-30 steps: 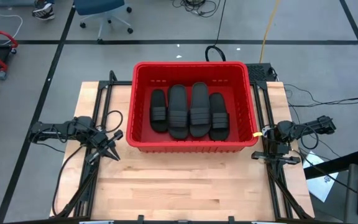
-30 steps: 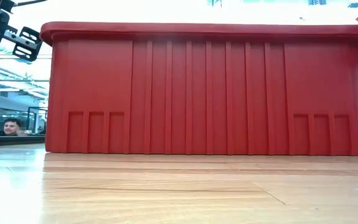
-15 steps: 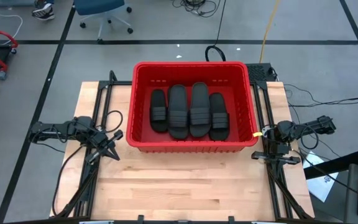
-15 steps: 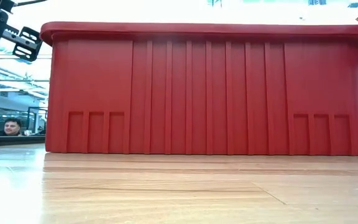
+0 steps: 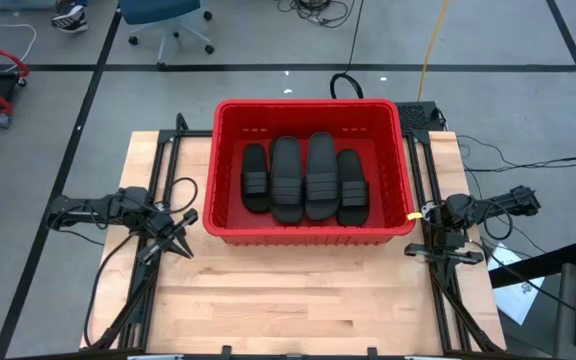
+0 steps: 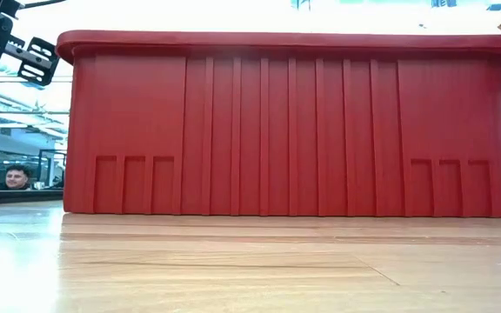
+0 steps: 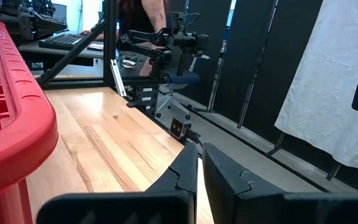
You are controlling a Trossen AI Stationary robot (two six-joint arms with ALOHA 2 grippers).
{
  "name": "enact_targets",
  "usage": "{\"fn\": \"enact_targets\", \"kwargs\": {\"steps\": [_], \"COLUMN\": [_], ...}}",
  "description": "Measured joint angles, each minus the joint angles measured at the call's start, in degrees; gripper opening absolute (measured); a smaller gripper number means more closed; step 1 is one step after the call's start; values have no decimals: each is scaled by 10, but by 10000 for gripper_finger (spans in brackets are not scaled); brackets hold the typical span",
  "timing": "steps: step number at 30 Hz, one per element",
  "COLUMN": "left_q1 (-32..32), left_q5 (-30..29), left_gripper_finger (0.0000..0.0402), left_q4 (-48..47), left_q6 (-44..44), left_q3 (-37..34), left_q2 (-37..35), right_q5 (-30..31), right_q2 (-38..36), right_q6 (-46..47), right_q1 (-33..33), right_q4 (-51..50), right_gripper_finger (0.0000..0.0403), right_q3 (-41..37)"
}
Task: Pick and place slides into bin
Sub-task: Return to Home Position
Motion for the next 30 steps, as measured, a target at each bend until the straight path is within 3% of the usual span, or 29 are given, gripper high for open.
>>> {"fn": "enact_targets", "kwargs": {"steps": [8,20,30], "left_q1": [0,0,0], "left_q5": [0,0,0], "left_gripper_finger": [1,28,7], "left_q4": [0,0,0], "left_q6": [0,0,0], "left_q3": [0,0,0], "left_q2": [0,0,0], "right_q5": [0,0,0], "right_q2": [0,0,0], "right_q6": [0,0,0], "right_q1": [0,0,0], "right_q4": [0,0,0], "right_gripper_finger": [0,0,0], "right_q3": [0,0,0]}}
